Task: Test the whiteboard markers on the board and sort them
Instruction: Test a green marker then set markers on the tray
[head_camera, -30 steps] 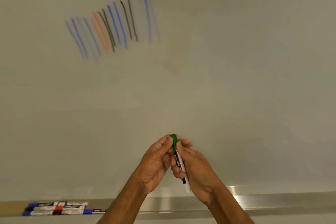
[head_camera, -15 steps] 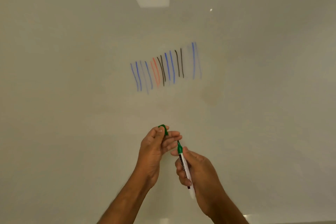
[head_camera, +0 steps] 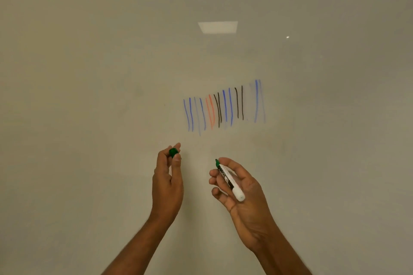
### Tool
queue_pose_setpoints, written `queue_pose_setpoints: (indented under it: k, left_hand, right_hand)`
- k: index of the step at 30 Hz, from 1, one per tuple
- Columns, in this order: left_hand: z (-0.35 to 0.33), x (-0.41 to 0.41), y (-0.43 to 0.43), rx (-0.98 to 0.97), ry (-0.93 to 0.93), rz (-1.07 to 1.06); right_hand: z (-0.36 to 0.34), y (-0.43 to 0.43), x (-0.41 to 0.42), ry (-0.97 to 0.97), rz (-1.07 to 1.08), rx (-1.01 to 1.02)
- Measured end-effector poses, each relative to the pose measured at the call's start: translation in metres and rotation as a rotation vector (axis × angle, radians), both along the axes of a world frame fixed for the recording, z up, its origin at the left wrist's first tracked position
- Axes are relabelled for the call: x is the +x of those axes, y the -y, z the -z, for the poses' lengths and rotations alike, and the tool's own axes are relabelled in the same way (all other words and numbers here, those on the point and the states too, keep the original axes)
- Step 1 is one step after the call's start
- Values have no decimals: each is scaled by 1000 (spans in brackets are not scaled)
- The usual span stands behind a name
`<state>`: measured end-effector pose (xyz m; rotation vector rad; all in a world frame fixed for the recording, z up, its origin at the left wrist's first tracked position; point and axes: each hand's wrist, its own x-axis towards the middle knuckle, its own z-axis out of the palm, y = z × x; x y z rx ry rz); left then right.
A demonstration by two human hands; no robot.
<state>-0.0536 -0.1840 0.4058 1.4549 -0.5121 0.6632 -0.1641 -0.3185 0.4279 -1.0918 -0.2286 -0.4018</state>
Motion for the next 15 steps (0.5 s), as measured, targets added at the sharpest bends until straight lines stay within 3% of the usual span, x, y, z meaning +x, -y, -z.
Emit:
queue_pose_setpoints:
  k: [4,15]
  left_hand:
    - [-2,27,-15,155,16,-142]
    - [-38,108,-47,362,356,-179]
  right_hand:
    - [-14,-21,23,85,352,-305]
    - [-56,-64,127,406,990,-648]
